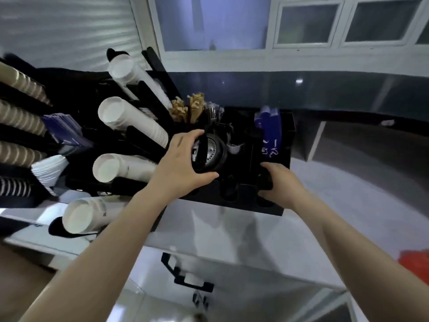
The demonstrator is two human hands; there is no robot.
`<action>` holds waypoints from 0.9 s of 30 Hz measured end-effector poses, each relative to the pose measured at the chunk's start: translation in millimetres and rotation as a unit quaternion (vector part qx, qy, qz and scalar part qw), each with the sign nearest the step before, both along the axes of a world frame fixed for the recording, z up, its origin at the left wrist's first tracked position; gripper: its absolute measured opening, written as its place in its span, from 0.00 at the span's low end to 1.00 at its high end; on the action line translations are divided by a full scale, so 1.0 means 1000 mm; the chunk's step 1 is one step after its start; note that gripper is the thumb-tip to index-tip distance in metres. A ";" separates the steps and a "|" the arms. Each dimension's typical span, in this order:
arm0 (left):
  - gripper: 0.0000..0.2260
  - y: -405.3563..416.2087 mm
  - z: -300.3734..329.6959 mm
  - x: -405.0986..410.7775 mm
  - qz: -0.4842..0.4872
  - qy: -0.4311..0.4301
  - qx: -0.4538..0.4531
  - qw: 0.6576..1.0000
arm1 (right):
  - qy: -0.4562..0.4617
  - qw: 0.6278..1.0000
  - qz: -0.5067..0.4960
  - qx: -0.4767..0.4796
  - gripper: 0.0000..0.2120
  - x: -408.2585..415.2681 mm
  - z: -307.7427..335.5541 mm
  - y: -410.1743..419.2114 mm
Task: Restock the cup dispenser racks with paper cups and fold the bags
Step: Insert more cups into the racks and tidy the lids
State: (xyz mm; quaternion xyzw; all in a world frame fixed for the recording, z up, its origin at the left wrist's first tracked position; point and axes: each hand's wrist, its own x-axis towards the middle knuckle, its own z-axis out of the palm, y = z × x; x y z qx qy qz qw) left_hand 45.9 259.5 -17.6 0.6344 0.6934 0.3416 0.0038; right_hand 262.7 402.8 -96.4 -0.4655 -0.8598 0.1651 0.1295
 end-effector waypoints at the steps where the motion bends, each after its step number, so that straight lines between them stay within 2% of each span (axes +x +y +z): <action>1: 0.40 0.006 -0.006 0.003 0.001 -0.001 -0.009 1.000 | -0.058 0.998 0.029 -0.007 0.44 -0.001 -0.001 0.006; 4: 0.40 0.022 -0.020 0.008 0.004 -0.005 -0.024 1.000 | -0.148 0.988 0.050 0.005 0.51 -0.002 -0.010 0.017; 10: 0.42 0.055 -0.046 0.009 0.024 0.014 -0.094 0.995 | -0.205 0.974 0.038 0.092 0.49 -0.006 -0.032 0.021; 14: 0.43 0.079 -0.063 0.015 0.044 0.090 -0.139 0.985 | -0.200 0.977 0.009 0.076 0.51 -0.013 -0.029 0.028; 16: 0.44 0.091 -0.069 0.016 0.038 0.124 -0.165 0.978 | -0.210 0.975 0.002 0.076 0.49 -0.017 -0.026 0.031; 20: 0.44 0.109 -0.081 0.015 0.023 0.177 -0.190 0.965 | -0.233 0.968 0.006 0.091 0.34 -0.020 -0.021 0.033; 24: 0.46 0.121 -0.091 0.010 0.015 0.214 -0.211 0.954 | -0.208 0.974 0.013 0.089 0.34 -0.018 -0.015 0.033; 27: 0.48 0.124 -0.103 0.011 0.000 0.249 -0.259 0.933 | -0.177 0.975 0.009 0.135 0.34 -0.014 -0.010 0.030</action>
